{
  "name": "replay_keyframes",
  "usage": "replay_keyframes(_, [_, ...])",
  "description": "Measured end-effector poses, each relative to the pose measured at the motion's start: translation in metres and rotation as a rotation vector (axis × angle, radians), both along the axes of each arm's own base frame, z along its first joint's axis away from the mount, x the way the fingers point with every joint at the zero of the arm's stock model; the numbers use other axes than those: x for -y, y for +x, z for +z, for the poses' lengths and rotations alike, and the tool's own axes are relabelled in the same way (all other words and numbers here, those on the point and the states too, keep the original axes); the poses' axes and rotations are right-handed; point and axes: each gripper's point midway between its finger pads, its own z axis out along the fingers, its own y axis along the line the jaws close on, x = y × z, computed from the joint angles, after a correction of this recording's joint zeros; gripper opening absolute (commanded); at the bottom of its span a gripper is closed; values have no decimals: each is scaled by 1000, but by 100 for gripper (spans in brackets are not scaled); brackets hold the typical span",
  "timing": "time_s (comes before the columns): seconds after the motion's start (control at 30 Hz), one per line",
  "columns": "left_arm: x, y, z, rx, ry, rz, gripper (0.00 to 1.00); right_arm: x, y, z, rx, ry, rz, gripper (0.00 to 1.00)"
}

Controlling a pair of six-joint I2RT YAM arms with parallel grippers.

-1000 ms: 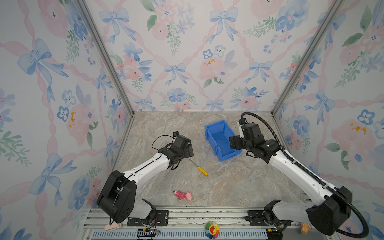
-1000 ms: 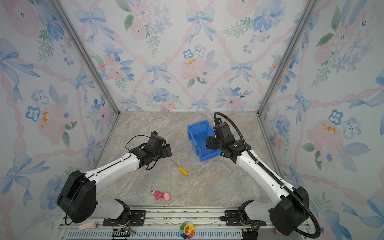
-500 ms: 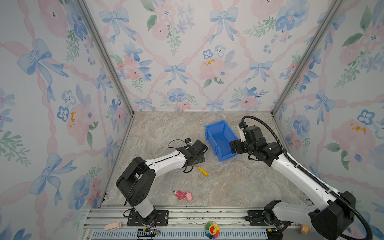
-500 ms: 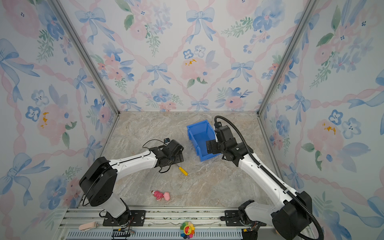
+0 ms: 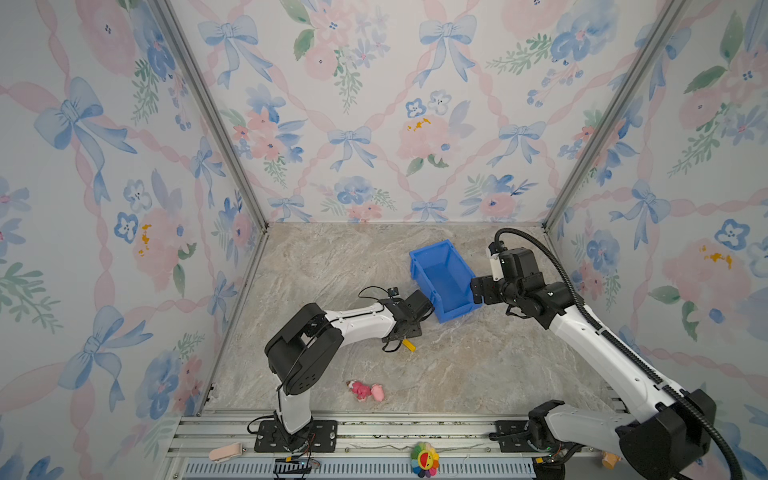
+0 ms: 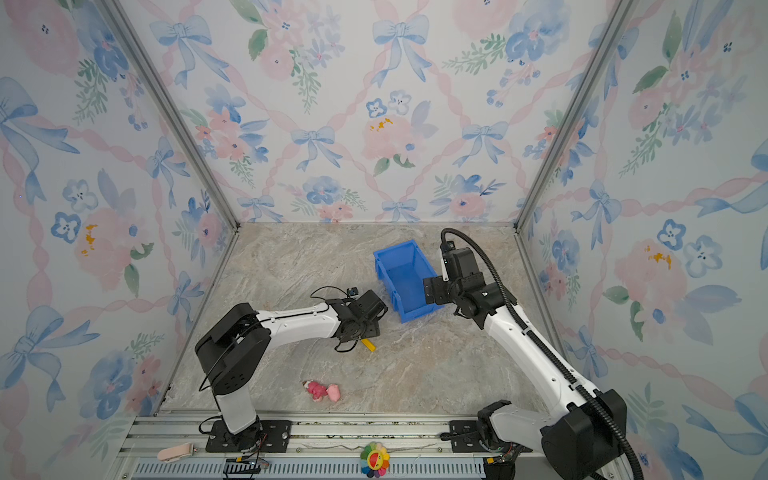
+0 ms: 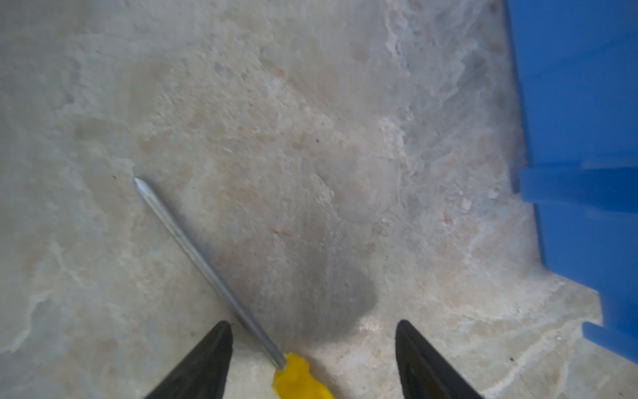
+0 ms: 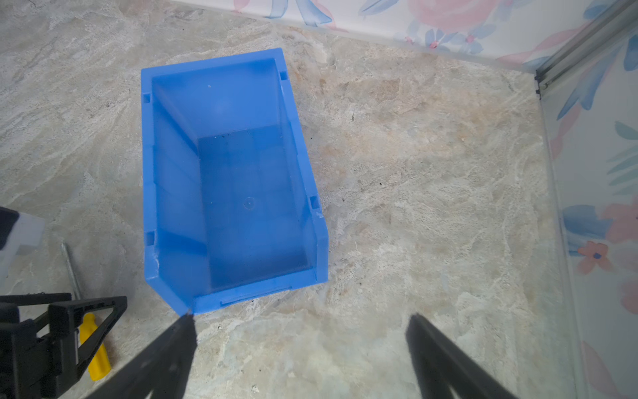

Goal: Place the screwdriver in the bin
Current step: 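Lower the left gripper and close it on the screwdriver's yellow handle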

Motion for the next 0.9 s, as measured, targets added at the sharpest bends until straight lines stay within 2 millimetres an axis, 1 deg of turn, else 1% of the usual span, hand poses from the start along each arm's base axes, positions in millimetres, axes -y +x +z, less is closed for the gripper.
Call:
replay_keyframes(0.23, [20,-3,-2,-11,37,-42,68,-1,-1,-3,-11,8,7,97])
replay_keyframes(0.3, [22,-6,-3,-15,49,-50,64,2,0,-3,-10,8,-1,97])
replay_keyframes(0.47, [20,-13,-4,-27,75,-61,63,4,-2,0,-2,16,-5,97])
replay_keyframes(0.57, [19,-15,-5,-24,85,-64,58,5,-3,3,6,21,-3,97])
replay_keyframes(0.73, [16,-23,-6,-20,106,-80,55,5,-4,6,15,26,-4,97])
replay_keyframes(0.8, [16,-27,-6,-19,118,-86,48,5,-5,5,13,25,-4,97])
replay_keyframes(0.9, [16,-33,-7,-21,134,-100,42,5,-6,4,10,30,-4,97])
